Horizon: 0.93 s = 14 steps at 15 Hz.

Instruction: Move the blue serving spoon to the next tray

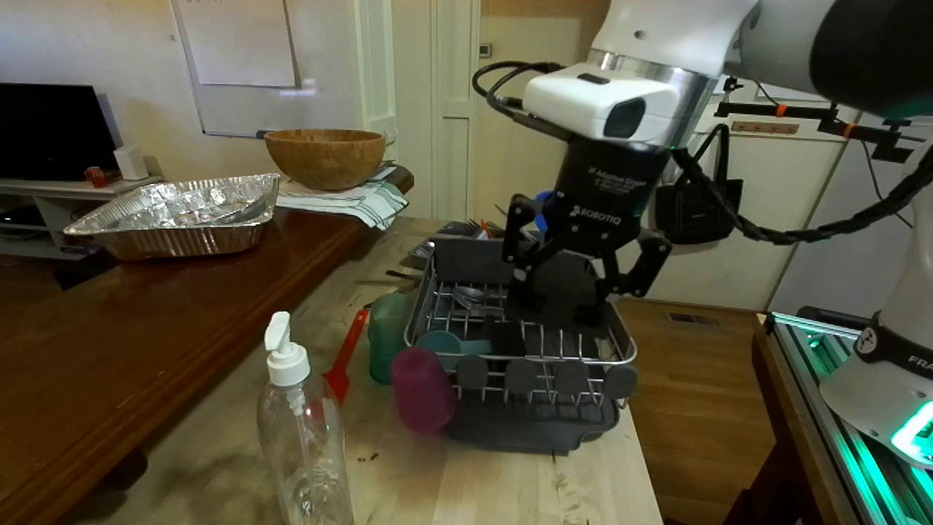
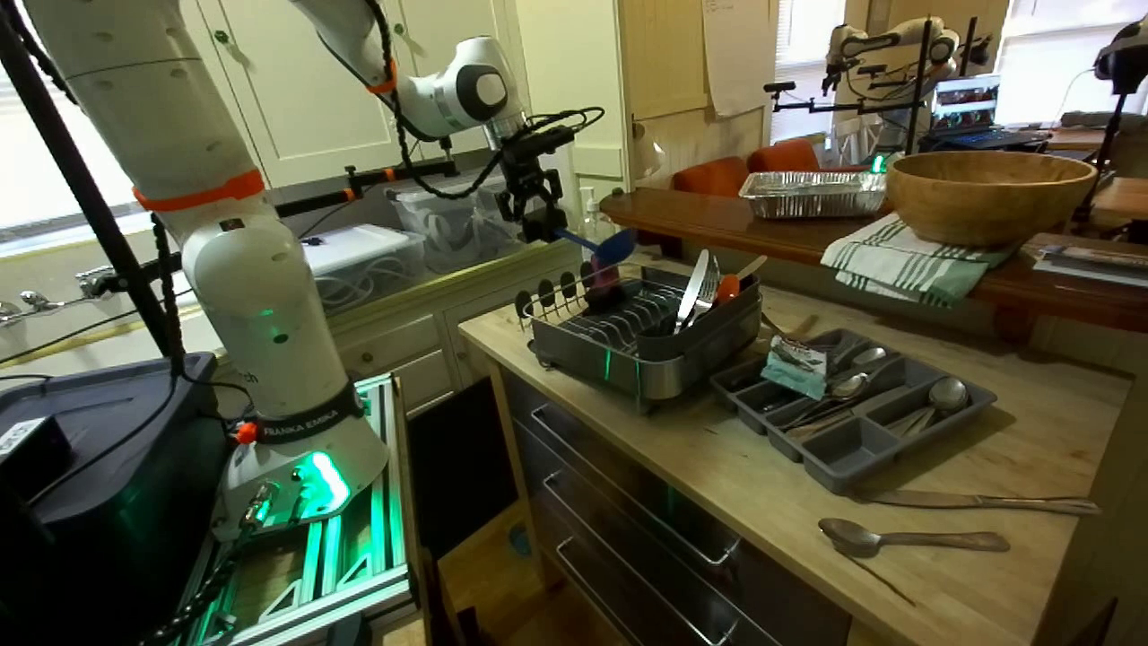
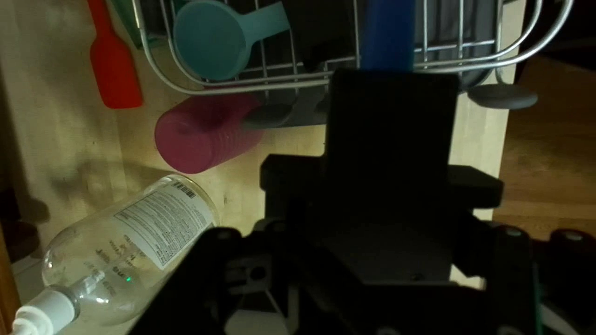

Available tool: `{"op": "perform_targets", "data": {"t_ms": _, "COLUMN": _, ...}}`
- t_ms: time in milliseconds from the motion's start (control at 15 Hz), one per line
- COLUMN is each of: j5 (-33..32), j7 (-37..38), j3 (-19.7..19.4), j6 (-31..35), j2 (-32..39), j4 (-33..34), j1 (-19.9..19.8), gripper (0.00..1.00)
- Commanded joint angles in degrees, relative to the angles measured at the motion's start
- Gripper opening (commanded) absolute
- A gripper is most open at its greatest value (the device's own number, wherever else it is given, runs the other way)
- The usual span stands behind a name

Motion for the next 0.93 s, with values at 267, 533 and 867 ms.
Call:
{"op": "perform_targets", "data": {"t_ms": 267, "j5": 0.3, "j7": -4.5, "j3": -5.8, "j6": 7.0, "j2": -20.1, "j4": -17.1, "j1": 3.7, "gripper": 0.39}}
{"op": "perform_targets", "data": {"t_ms": 533, "j5": -0.9, "j7": -3.2, "j3": -7.8, "j6": 7.3, "j2": -19.1, "j4": -16.9, "j1": 4.6, "gripper": 0.64}}
{"op": "perform_targets", "data": {"t_ms": 867, "j5": 0.4, "j7": -2.1, "j3": -10.1, "j6": 10.2, "j2": -22.9, "j4": -21.1, "j1": 4.8, "gripper": 0.39}}
